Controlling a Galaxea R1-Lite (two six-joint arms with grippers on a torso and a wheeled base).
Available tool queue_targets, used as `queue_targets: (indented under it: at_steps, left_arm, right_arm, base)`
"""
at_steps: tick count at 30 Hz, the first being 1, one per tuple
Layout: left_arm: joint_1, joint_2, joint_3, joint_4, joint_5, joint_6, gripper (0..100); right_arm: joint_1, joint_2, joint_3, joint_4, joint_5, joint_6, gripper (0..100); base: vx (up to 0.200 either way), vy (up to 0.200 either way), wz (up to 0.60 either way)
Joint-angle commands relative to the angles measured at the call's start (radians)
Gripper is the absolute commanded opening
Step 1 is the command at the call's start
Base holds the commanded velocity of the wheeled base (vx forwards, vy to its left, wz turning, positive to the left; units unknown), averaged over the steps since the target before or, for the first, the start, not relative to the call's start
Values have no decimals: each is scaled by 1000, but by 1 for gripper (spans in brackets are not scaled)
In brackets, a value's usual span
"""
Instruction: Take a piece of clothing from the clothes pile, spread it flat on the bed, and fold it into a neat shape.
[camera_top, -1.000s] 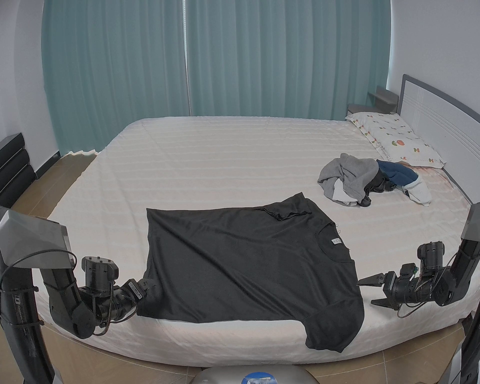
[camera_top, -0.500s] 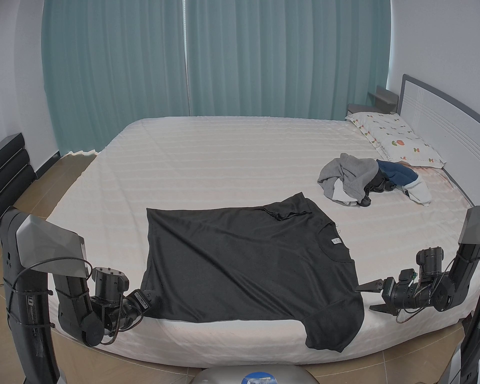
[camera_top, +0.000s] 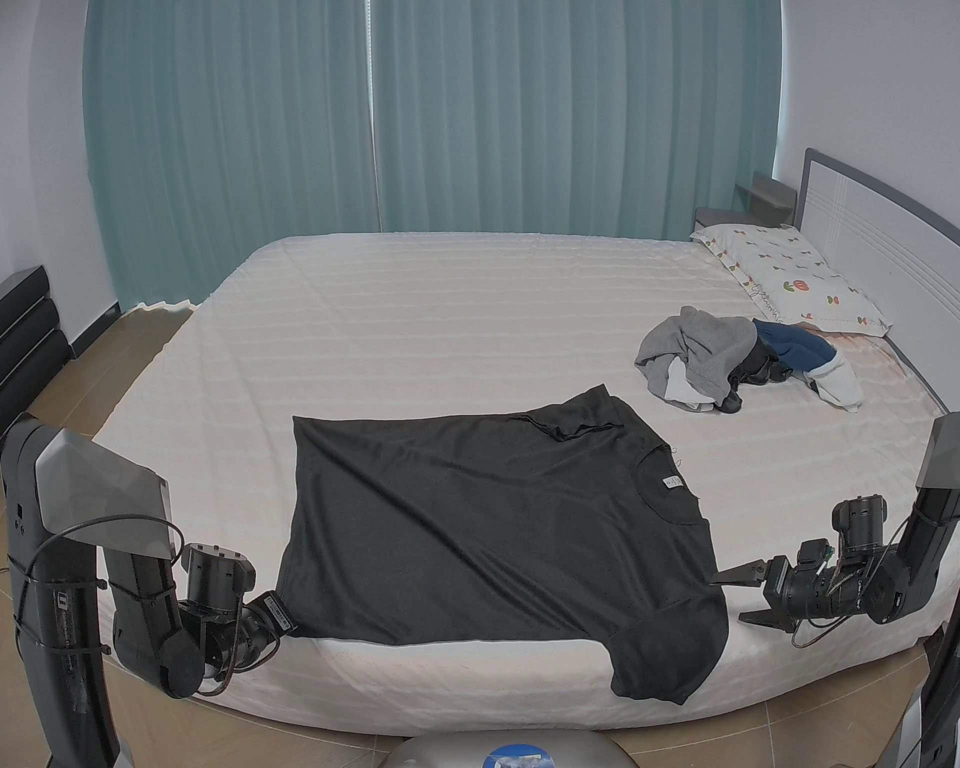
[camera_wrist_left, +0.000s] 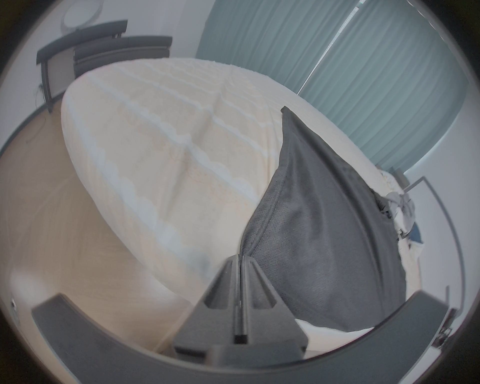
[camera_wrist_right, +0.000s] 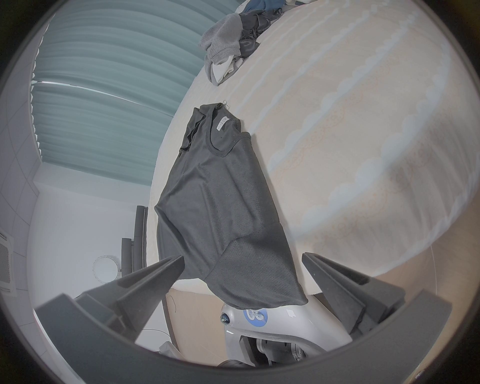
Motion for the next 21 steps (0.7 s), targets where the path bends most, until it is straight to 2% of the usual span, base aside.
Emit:
queue_targets:
  at_steps: [1,4,11,15,17,21]
  left_arm:
    - [2,3,26,-1,60,60,0]
    - [5,-1,40,-3,89,91,0]
    - [22,-10,88,-9,98,179,0]
    - [34,-14,101,-7,132,206,0]
    - [42,-17,123,-10,159,252,0]
    - [48,-23,132,-10,165,268,0]
  right_arm:
    - [0,2,0,0,0,0,100]
    - [0,0,0,0,0,0,100]
    - [0,3,0,0,-1,-9,100]
    - [2,3,0,0,-3,-9,100]
    - [2,3,0,0,-4,-11,100]
    - [9,6,1,0,-7,-16,100]
  base:
    - [0,0,0]
    - [0,0,0]
    - [0,0,0]
    - [0,0,0]
    - [0,0,0]
    - [0,0,0]
